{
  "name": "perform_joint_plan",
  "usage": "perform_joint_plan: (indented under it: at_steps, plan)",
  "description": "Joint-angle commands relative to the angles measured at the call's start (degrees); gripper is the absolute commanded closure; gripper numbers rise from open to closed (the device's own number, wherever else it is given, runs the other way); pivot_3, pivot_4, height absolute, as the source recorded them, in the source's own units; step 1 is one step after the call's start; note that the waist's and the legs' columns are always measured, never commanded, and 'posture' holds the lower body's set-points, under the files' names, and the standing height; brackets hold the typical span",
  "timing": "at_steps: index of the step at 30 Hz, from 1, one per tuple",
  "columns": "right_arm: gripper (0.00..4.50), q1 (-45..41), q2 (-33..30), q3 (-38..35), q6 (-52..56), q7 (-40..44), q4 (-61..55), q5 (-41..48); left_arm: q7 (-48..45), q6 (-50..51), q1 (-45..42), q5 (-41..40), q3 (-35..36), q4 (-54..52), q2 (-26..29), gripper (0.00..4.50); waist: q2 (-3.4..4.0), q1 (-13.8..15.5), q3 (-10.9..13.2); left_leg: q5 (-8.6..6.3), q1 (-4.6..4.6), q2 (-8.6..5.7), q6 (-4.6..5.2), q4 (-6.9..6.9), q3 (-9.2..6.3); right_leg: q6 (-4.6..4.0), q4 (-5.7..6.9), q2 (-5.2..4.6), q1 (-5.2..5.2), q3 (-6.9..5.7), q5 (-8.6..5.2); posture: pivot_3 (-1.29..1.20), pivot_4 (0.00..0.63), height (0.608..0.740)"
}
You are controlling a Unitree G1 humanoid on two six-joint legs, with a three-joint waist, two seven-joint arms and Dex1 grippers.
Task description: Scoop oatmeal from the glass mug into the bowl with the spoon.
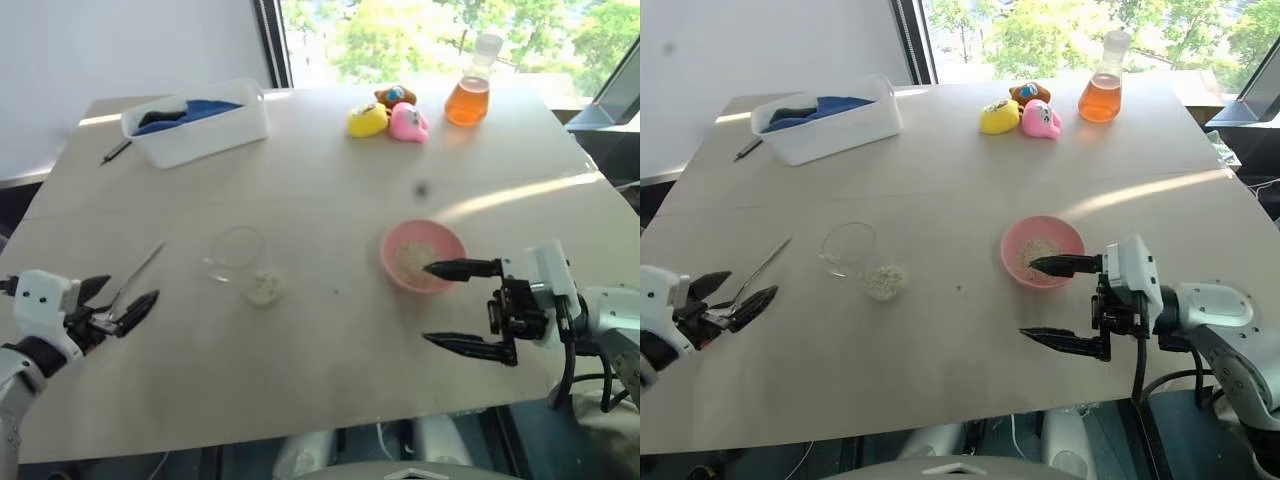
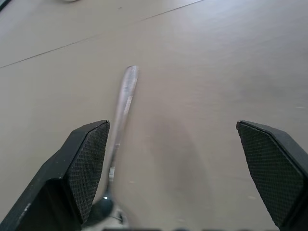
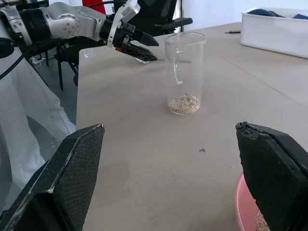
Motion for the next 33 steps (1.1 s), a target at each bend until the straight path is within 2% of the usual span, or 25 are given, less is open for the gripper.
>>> perform_joint_plan:
  at_steps: [1, 6, 14, 18, 19, 25, 26, 29, 33]
  plan:
    - [0.09, 0.0, 0.2, -0.3, -0.8, -0.2, -0.7, -0.5, -3.3, -0.4, -4.4, 2.9, -2.1, 7.3, 3.1, 0.03, -0.02, -0.3, 0.0, -0.01, -0.05, 0.00, 0.00, -0.01, -0.01, 0.00, -0.03, -0.01, -0.01, -0.01, 0.00, 0.00, 0.150, 0.740]
    - [0.09, 0.0, 0.7, -0.5, -1.2, -1.3, -0.6, -1.2, -5.7, -0.1, -11.1, 6.7, -5.7, 16.4, 6.3, 0.03, -0.05, -0.9, 0.0, 0.01, -0.55, 0.00, -0.03, 0.09, -0.12, -0.02, 0.09, -0.02, -0.49, -0.11, 0.02, 0.00, 0.150, 0.740]
    - [0.09, 0.3, 0.7, -1.1, -1.6, -0.8, -0.5, -1.7, -11.6, -0.2, -19.2, 12.0, -13.0, 30.9, 9.2, 0.03, 0.16, -1.0, -0.1, 0.03, -0.55, 0.00, -0.07, 0.09, -0.10, -0.02, 0.20, -0.02, -0.57, -0.09, 0.02, 0.00, 0.150, 0.740]
    - [0.00, -0.2, 0.6, -1.2, -1.6, -0.7, -0.2, -1.8, -13.2, 2.0, -20.6, 12.2, -13.9, 34.5, 10.1, 1.19, 0.49, -1.1, -0.3, 0.07, -0.49, 0.00, -0.11, 0.09, -0.07, -0.03, 0.32, -0.04, -0.57, -0.04, 0.03, 0.00, 0.150, 0.740]
    - [0.00, -0.3, 0.6, -1.3, -1.6, -0.8, -0.1, -1.8, -13.9, 3.2, -20.0, 11.9, -13.8, 34.8, 10.6, 1.76, 0.51, -1.2, -0.3, 0.08, -0.48, 0.00, -0.14, 0.09, -0.07, -0.03, 0.40, -0.07, -0.58, -0.02, 0.03, 0.00, 0.150, 0.740]
    - [0.00, -0.8, 0.6, -1.2, -1.5, -0.8, 0.5, -1.9, -14.6, 3.1, -17.0, 12.5, -12.9, 39.3, 12.1, 4.28, 0.59, -3.1, -0.3, 0.13, -0.16, 0.08, -0.22, 0.02, 0.20, -0.03, 0.75, -0.11, -0.59, 0.33, 0.02, 0.00, 0.150, 0.740]
    - [0.00, -0.9, 0.7, -1.1, -1.6, -0.7, 0.7, -2.0, -14.0, 1.3, -16.9, 12.8, -12.6, 40.0, 12.0, 4.49, 0.60, -3.2, -0.4, 0.13, -0.12, 0.08, -0.22, 0.02, 0.26, -0.03, 0.77, -0.11, -0.59, 0.40, 0.02, 0.00, 0.150, 0.740]
    - [0.00, -1.3, 0.8, -0.7, -1.7, -0.5, 1.3, -2.2, -12.1, -4.9, -17.4, 12.5, -10.7, 40.5, 10.8, 4.49, 0.61, -3.6, -0.4, 0.13, -0.07, 0.09, -0.22, 0.01, 0.30, -0.03, 0.81, -0.12, -0.59, 0.44, 0.02, 0.00, 0.150, 0.740]
    - [0.00, -2.4, 1.4, 0.2, -1.9, -0.2, 2.2, -2.6, -9.7, -10.6, -20.4, 7.8, -4.5, 37.9, 7.3, 4.49, 0.53, -3.2, -0.3, 0.13, -0.05, 0.11, -0.23, 0.03, 0.30, -0.03, 0.91, -0.13, -0.59, 0.43, 0.02, 0.00, 0.150, 0.740]
